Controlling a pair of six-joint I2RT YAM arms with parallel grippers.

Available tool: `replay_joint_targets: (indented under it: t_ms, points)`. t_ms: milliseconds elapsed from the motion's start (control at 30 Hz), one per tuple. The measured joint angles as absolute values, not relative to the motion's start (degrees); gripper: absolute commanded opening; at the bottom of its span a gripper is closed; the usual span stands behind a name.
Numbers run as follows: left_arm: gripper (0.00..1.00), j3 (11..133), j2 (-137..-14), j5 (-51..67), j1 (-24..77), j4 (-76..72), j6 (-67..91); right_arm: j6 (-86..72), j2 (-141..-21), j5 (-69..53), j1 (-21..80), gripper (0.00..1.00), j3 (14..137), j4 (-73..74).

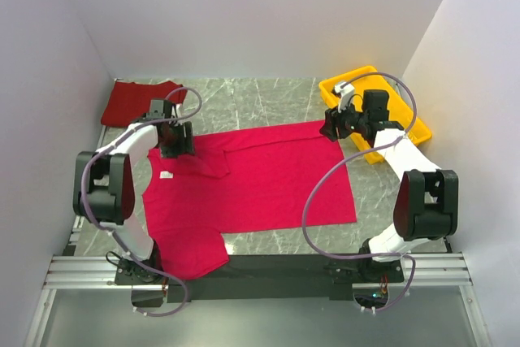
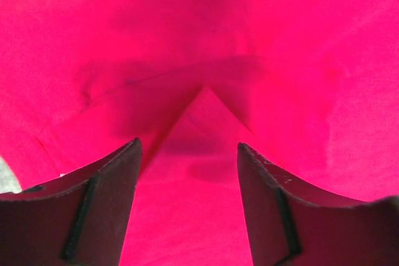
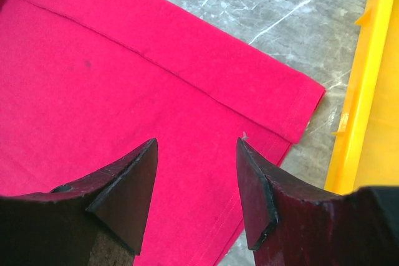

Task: Fold and stack the t-shirts
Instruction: Fold the tshirt

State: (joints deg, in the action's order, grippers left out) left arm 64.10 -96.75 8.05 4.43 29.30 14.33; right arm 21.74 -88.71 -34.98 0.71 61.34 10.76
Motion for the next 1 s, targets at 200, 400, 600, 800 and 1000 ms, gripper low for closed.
replay_joint_targets:
  t_ms: [200, 400, 600, 800, 1000]
  points:
    - [0.52, 68.16, -103.18, 9.87, 3.92, 29.87, 13.61, 21.74, -88.62, -34.94, 0.71, 0.6, 61.34, 10.76]
    - [0.24, 68.82, -105.6, 12.88, 3.92, 31.77, 11.84, 21.74, -88.62, -34.94, 0.08, 0.6, 61.34, 10.79]
    - [0.01, 68.34, -104.03, 14.04, 3.92, 33.26, 10.0, 21.74, -88.62, -34.85, -1.06, 0.6, 61.34, 10.79]
    - [0.01, 65.43, -94.74, 15.05, 3.9, 35.51, 9.74, 21.71, -88.62, -34.87, -1.08, 0.6, 61.34, 10.74]
    - [0.86, 61.1, -88.51, 17.3, 3.95, 41.45, 11.94, 21.43, -88.64, -34.94, -1.15, 0.6, 61.34, 10.59]
